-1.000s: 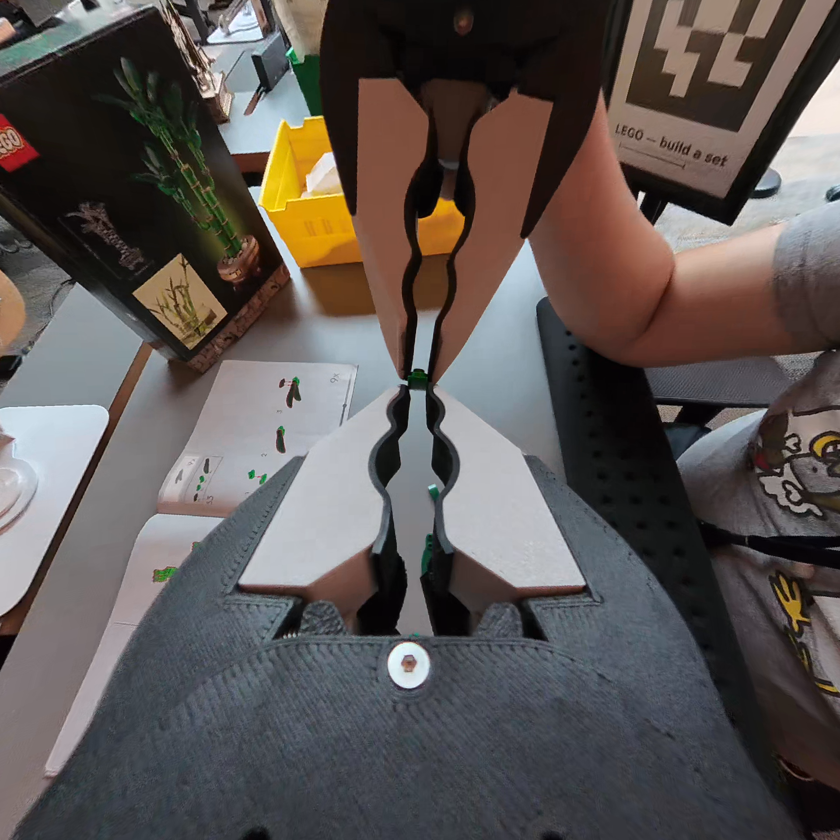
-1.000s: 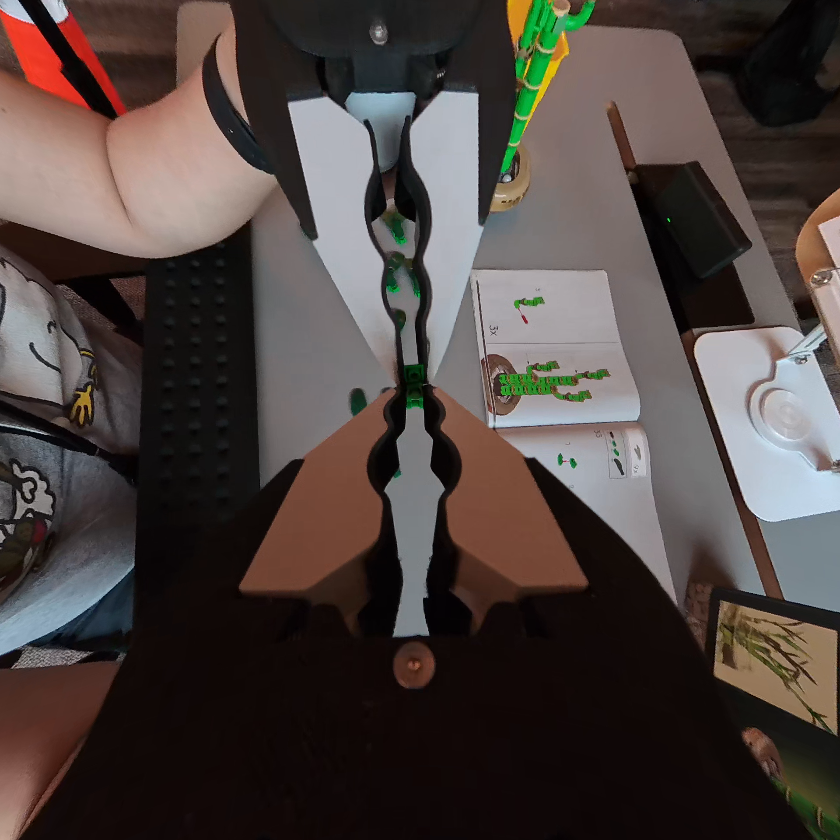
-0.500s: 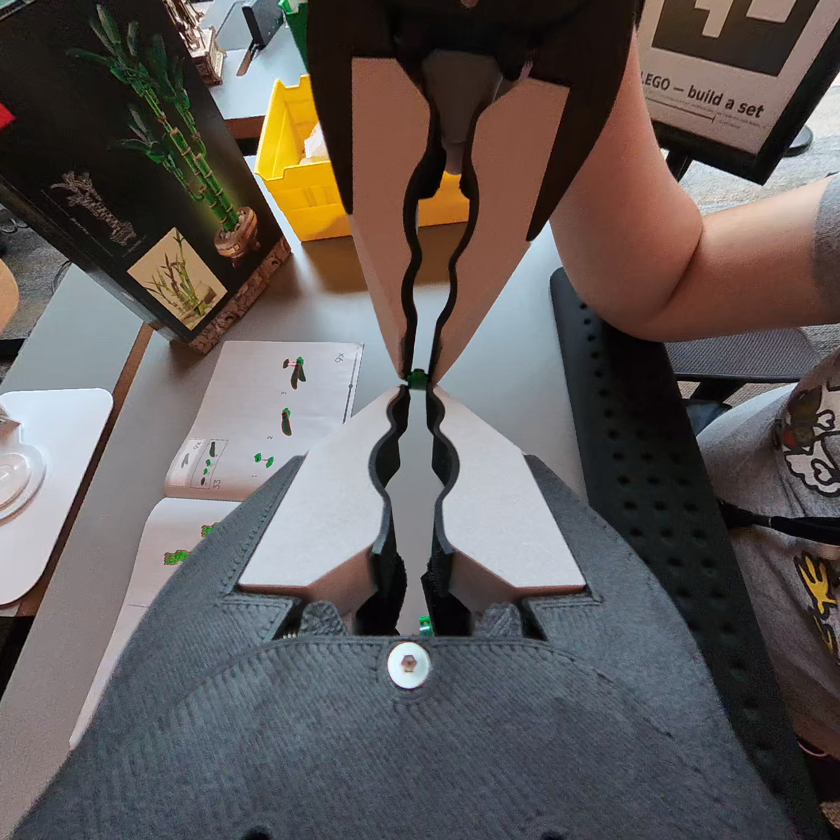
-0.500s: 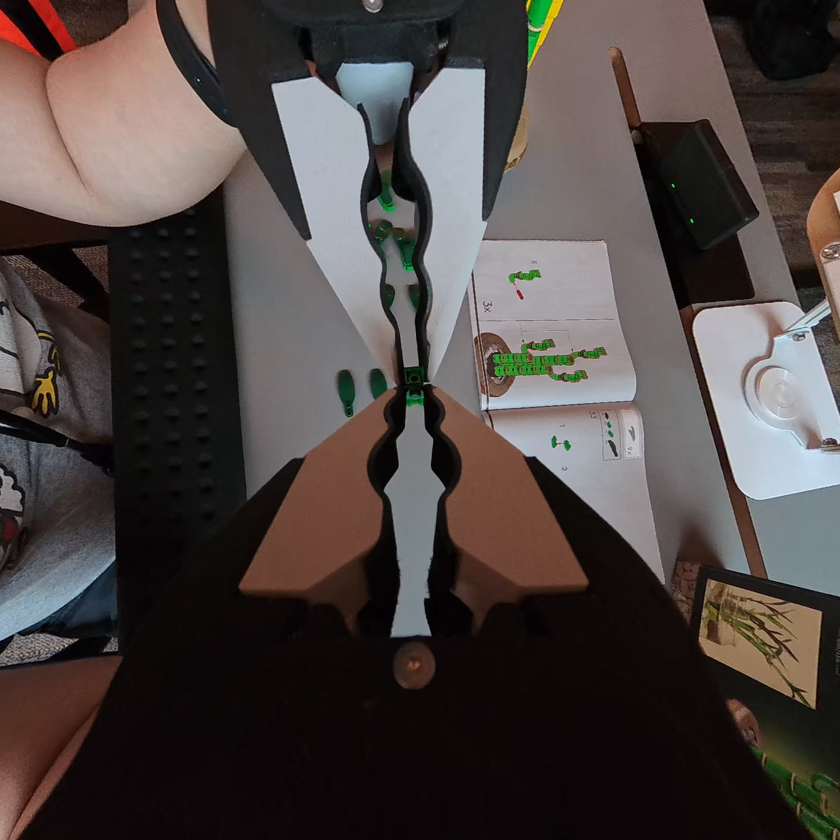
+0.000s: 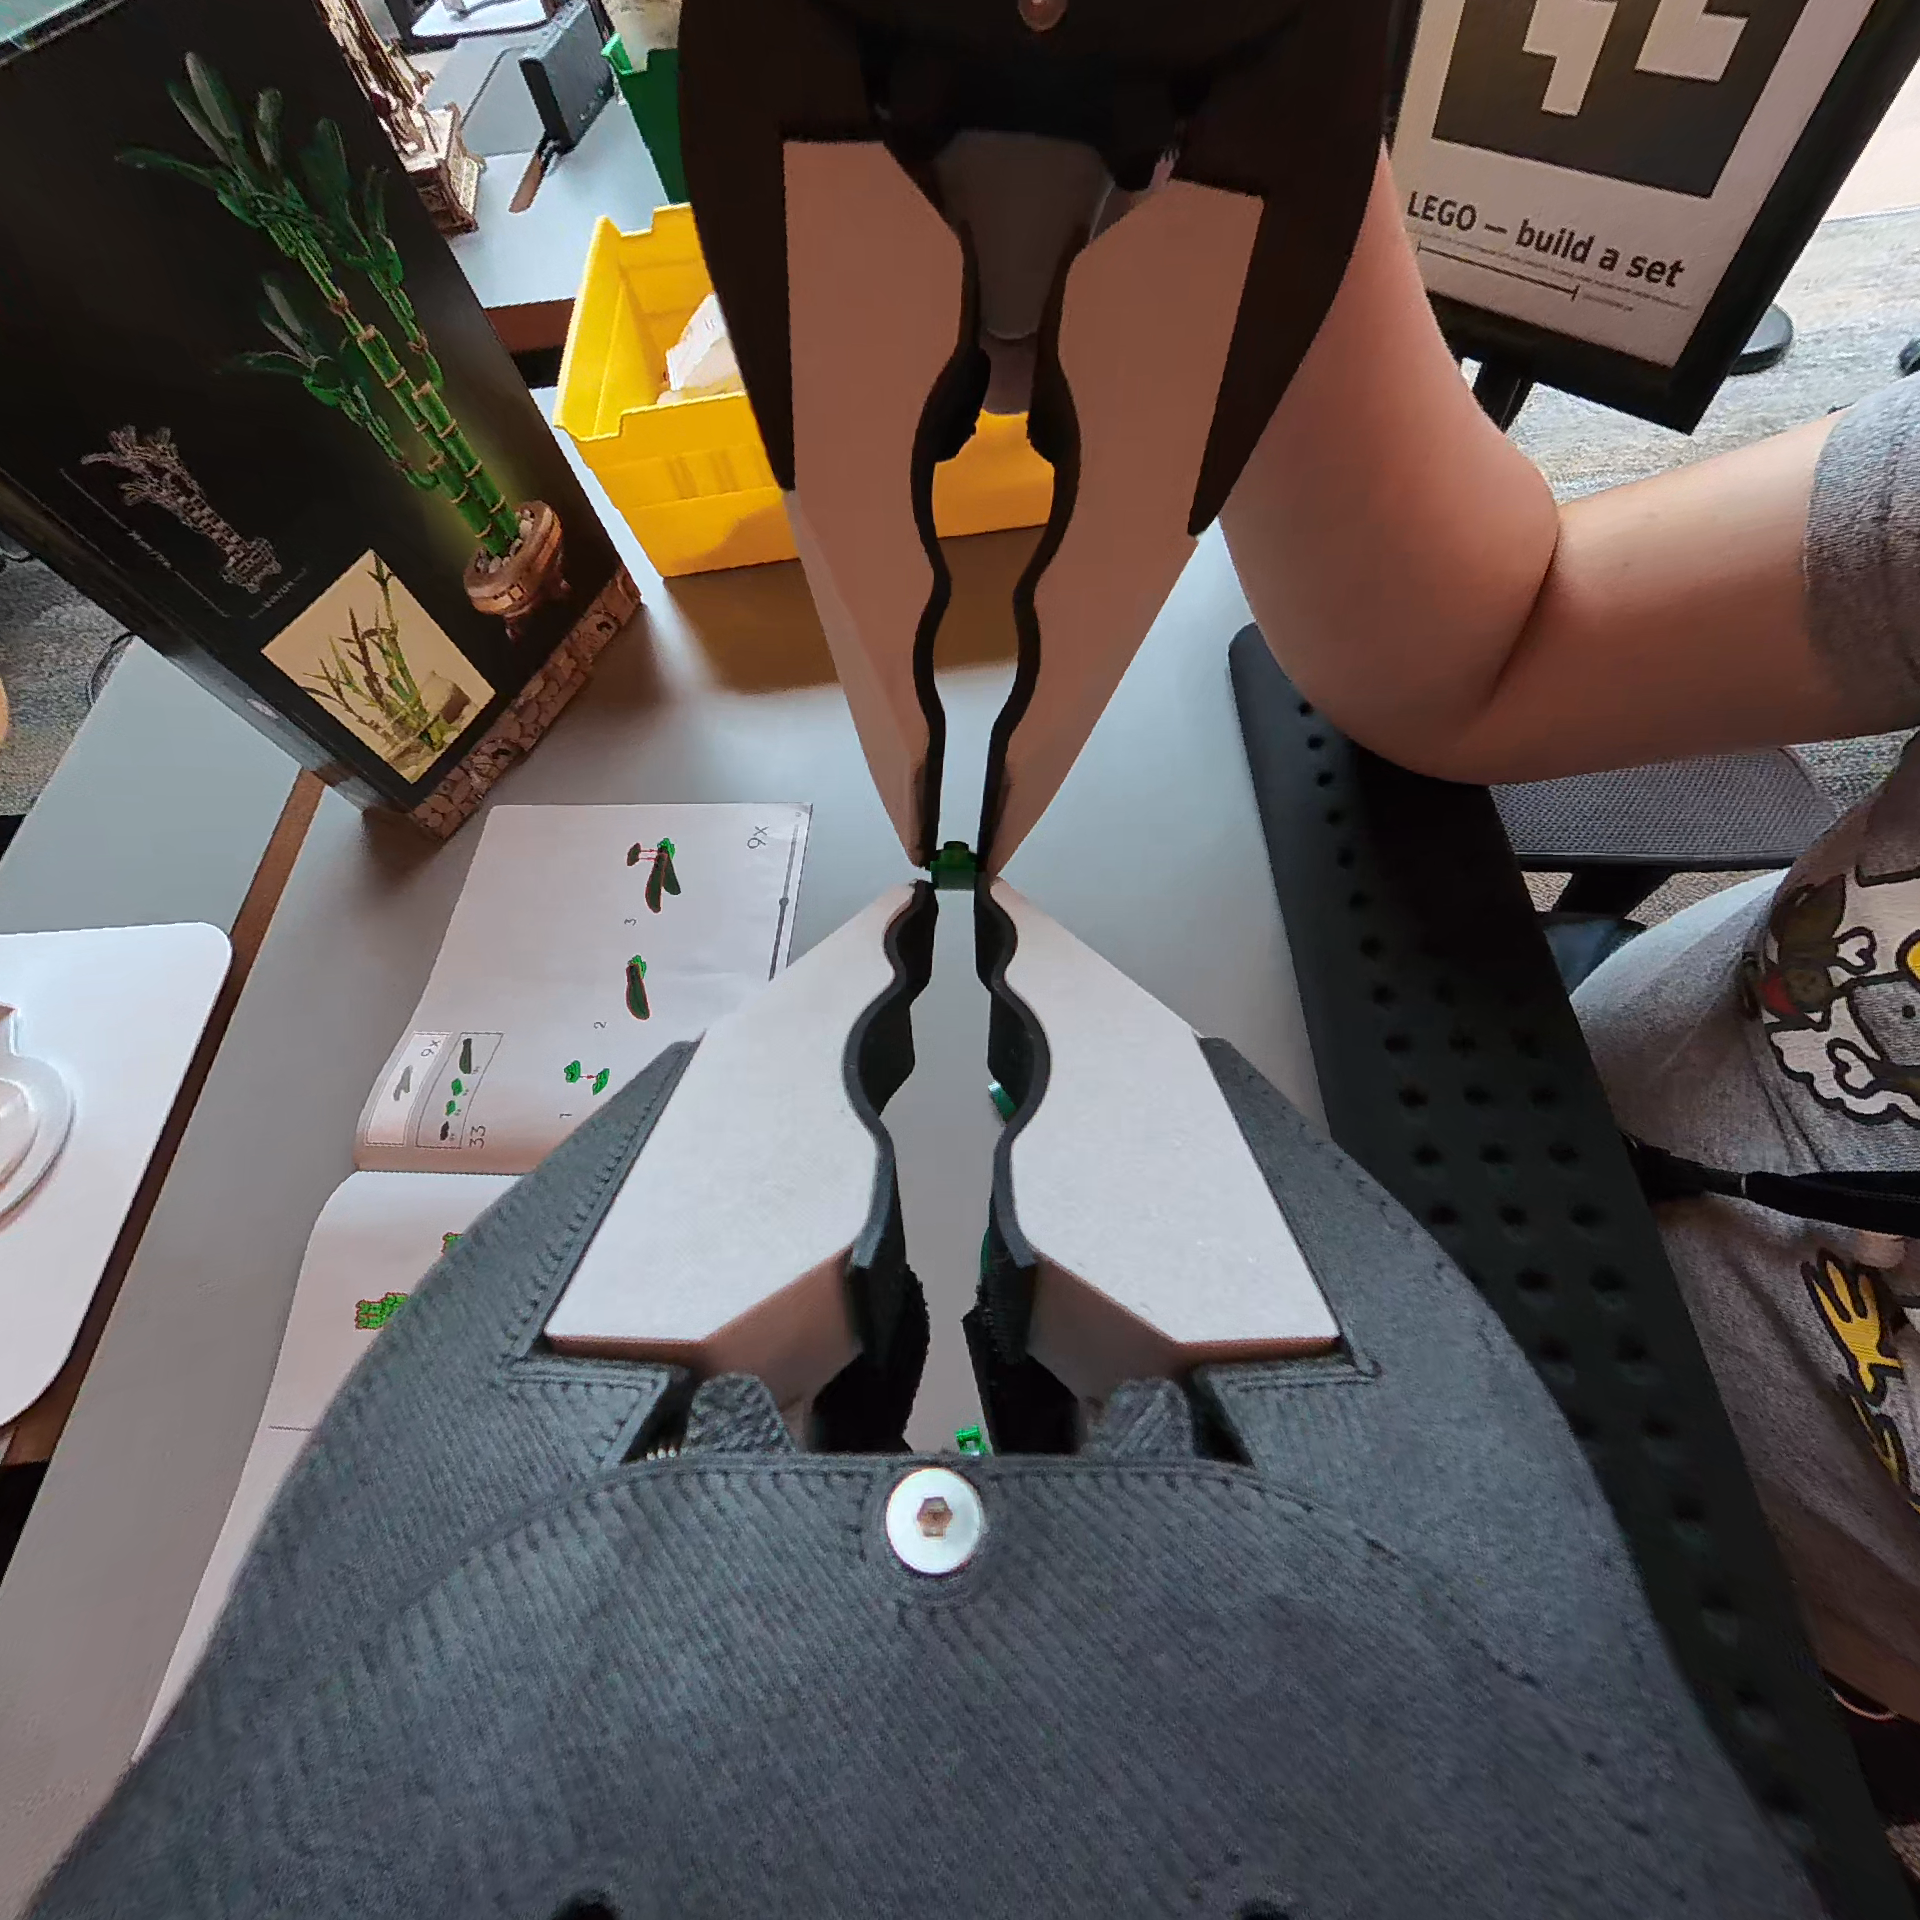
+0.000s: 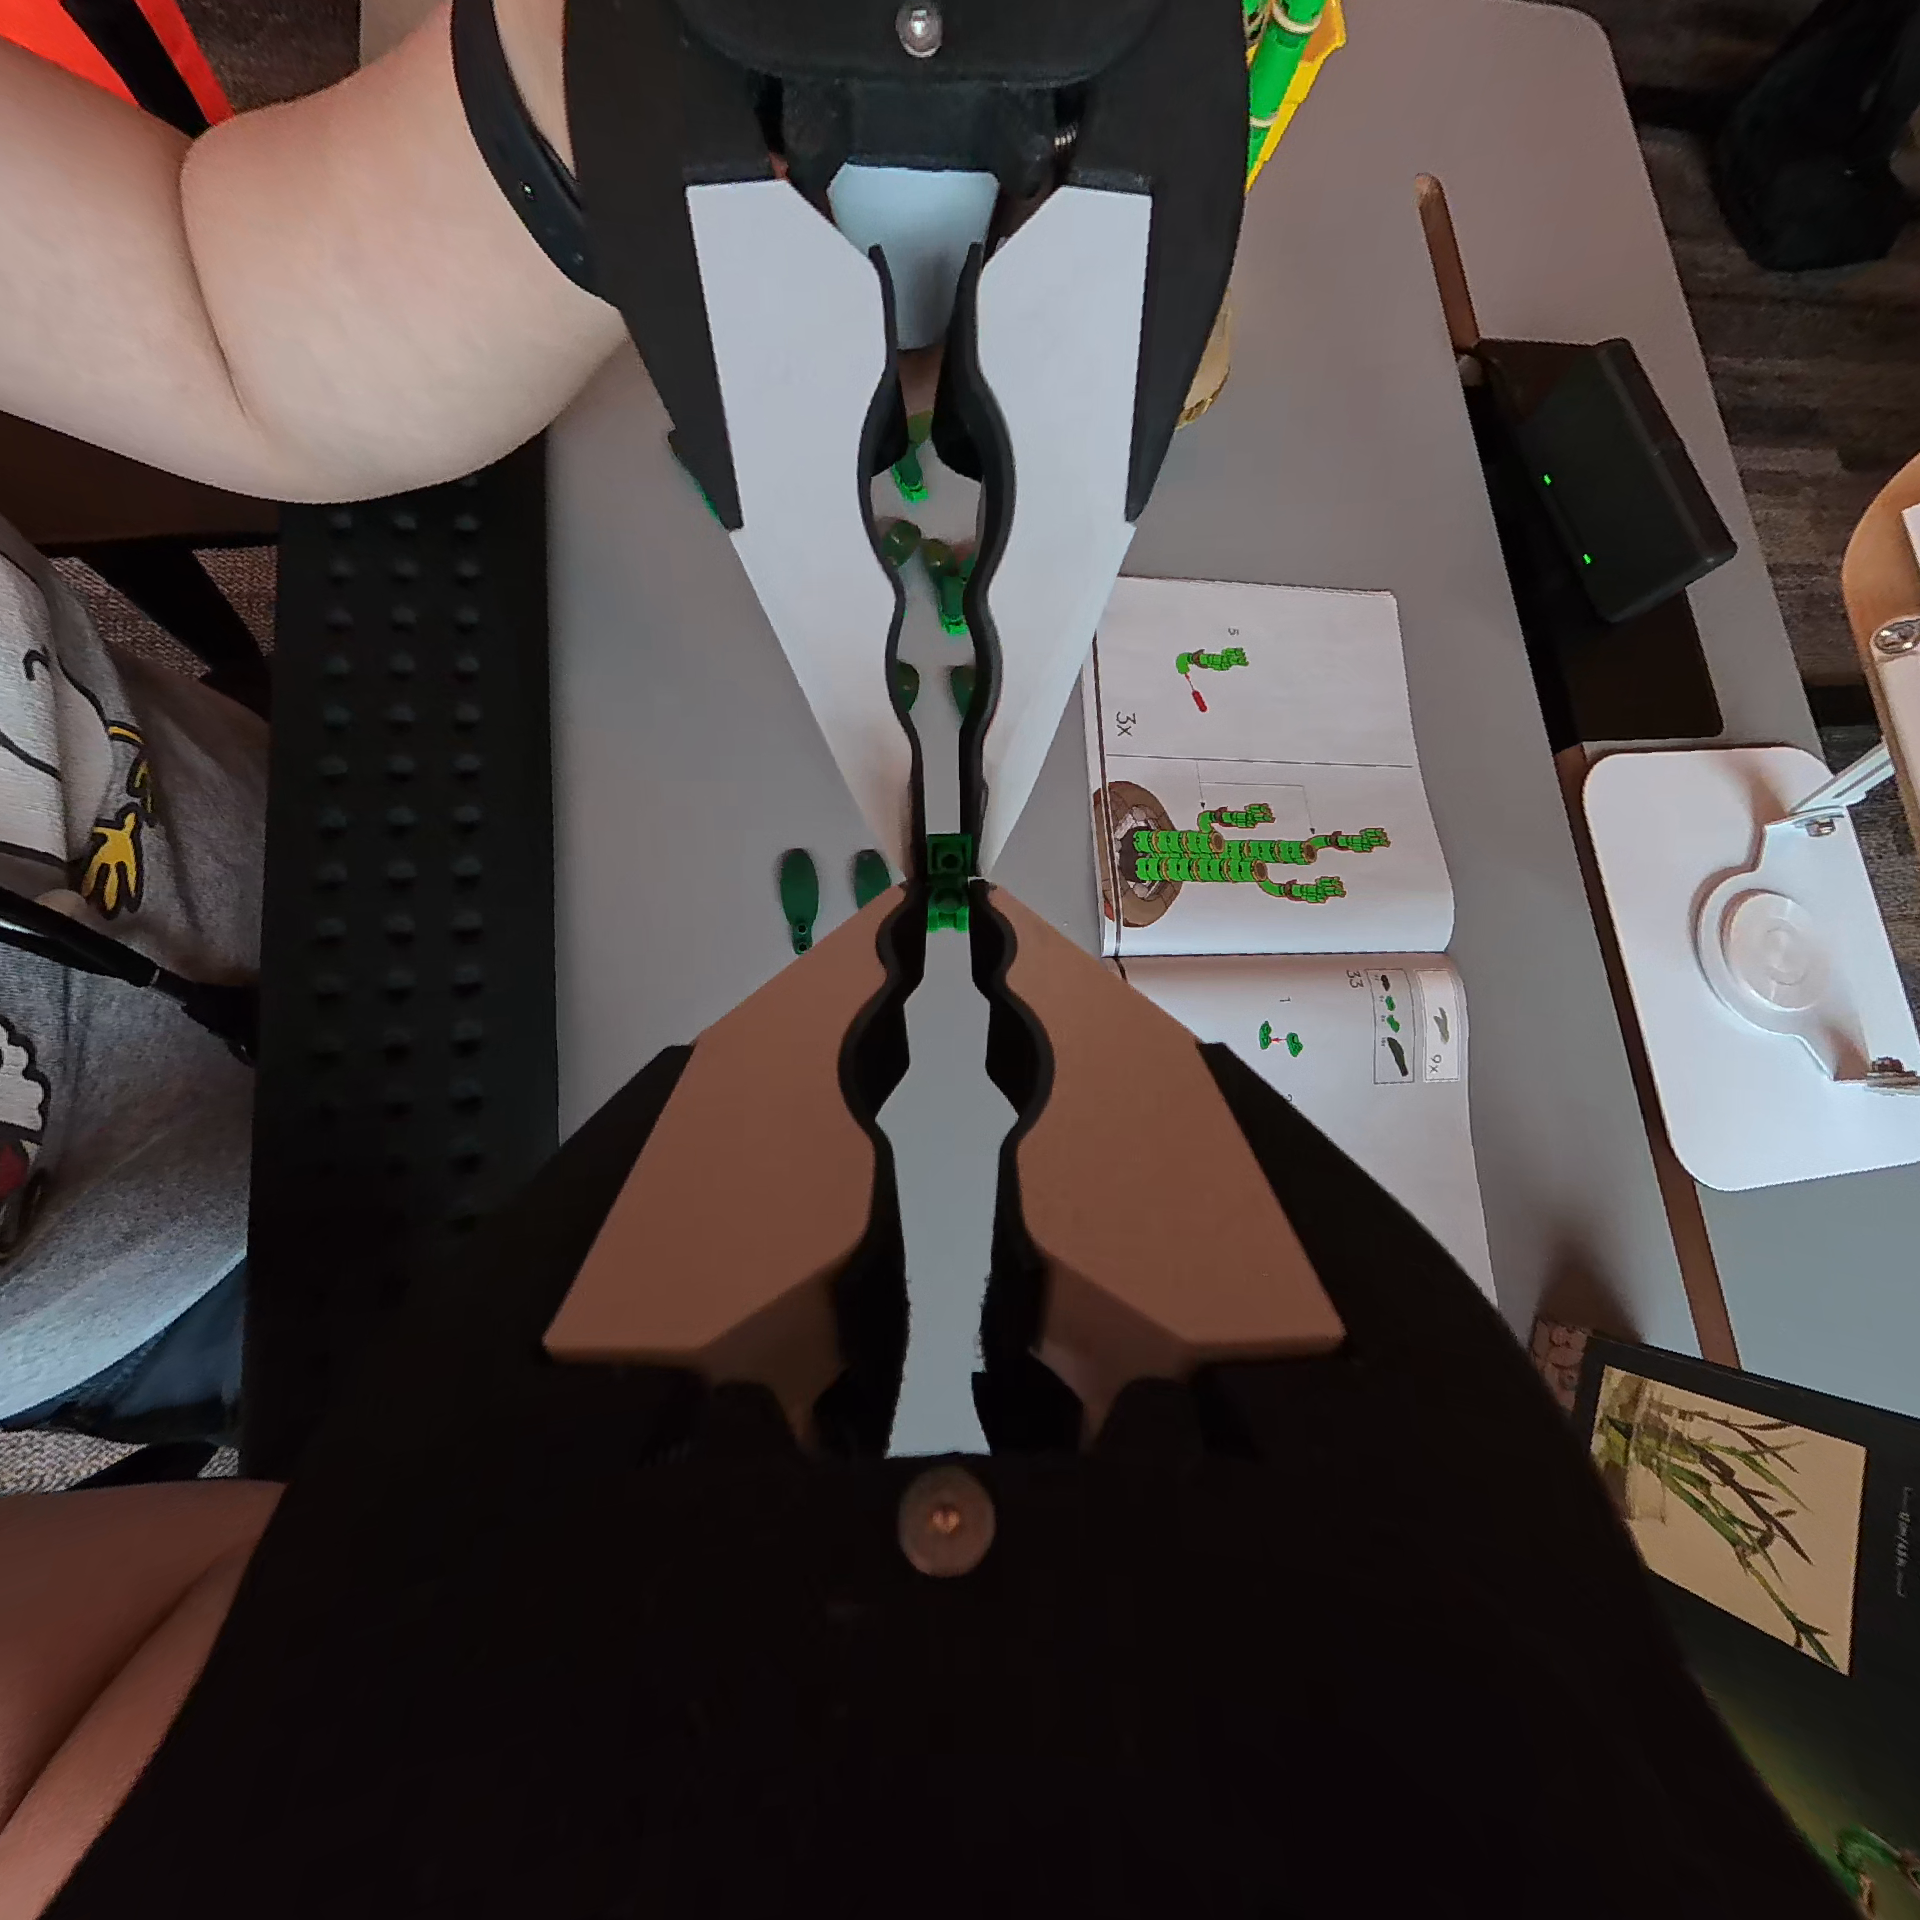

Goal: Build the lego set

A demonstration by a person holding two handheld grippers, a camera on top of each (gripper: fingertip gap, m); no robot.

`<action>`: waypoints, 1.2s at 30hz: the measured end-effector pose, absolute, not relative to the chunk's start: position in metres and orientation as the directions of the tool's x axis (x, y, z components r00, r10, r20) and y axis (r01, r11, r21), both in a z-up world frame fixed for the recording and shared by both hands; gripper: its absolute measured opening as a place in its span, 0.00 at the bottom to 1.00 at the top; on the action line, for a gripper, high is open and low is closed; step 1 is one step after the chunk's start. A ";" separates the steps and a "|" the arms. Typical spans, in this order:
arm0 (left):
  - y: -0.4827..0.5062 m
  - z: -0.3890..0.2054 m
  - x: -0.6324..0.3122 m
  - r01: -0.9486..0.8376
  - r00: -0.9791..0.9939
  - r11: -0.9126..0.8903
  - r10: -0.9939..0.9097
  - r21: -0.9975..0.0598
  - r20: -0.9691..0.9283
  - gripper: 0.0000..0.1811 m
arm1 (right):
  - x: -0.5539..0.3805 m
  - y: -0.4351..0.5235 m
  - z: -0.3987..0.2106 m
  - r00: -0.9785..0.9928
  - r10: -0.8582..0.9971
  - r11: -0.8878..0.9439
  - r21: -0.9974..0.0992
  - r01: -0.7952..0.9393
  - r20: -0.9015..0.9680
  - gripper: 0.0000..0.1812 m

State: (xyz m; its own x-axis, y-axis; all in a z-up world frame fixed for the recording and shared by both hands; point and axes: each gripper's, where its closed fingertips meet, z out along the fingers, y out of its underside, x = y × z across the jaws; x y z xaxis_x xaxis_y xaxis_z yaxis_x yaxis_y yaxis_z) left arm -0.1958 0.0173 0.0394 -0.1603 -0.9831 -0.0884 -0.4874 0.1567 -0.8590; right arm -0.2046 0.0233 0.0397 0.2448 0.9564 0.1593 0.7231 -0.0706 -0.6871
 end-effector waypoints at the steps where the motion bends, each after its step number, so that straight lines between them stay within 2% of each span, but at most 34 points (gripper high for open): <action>1: 0.017 0.040 -0.196 -0.483 -0.161 0.153 -0.983 -0.862 -0.085 0.03 | -0.204 0.023 0.040 0.245 0.956 -0.068 -0.689 0.721 0.162 0.03; 15: 0.019 0.042 -0.195 -0.466 -0.159 0.118 -0.986 -0.877 -0.048 0.03 | -0.205 0.025 0.048 0.246 0.953 -0.043 -0.723 0.689 0.178 0.03; 20: 0.024 0.045 -0.196 -0.450 -0.142 0.094 -0.989 -0.888 -0.033 0.03 | -0.203 0.028 0.056 0.264 0.944 -0.030 -0.746 0.665 0.198 0.08; 23: 0.031 0.058 -0.196 -0.380 -0.105 0.022 -0.994 -0.925 0.019 0.03 | -0.200 0.032 0.069 0.283 0.927 0.014 -0.779 0.627 0.244 0.13; 26: 0.039 0.084 -0.198 -0.226 -0.087 -0.143 -0.982 -0.964 0.166 0.03 | -0.202 0.041 0.096 0.310 0.860 0.177 -0.806 0.565 0.406 0.15; 28: 0.044 0.099 -0.203 -0.132 -0.104 -0.236 -0.963 -0.963 0.250 0.03 | -0.202 0.049 0.116 0.346 0.742 0.330 -0.762 0.557 0.575 0.15; 31: 0.048 0.111 -0.208 -0.064 -0.117 -0.287 -0.949 -0.956 0.292 0.03 | -0.210 0.043 0.127 0.297 0.558 0.530 -0.608 0.591 0.775 0.15; 33: 0.043 0.121 -0.212 -0.019 -0.166 -0.328 -0.930 -0.944 0.327 0.03 | -0.215 0.041 0.132 0.292 0.481 0.575 -0.549 0.607 0.827 0.15; 36: 0.038 0.131 -0.216 0.019 -0.215 -0.365 -0.911 -0.931 0.353 0.03 | -0.221 0.038 0.135 0.290 0.437 0.611 -0.517 0.599 0.852 0.15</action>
State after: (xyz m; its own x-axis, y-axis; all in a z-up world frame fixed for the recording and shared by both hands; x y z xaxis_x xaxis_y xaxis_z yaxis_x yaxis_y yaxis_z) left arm -0.2157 0.0383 0.1314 -0.2152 -0.9106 0.3529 0.0189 -0.3652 -0.9307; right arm -0.2209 0.0383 0.1355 0.2896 0.4365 0.8518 0.5994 0.6111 -0.5170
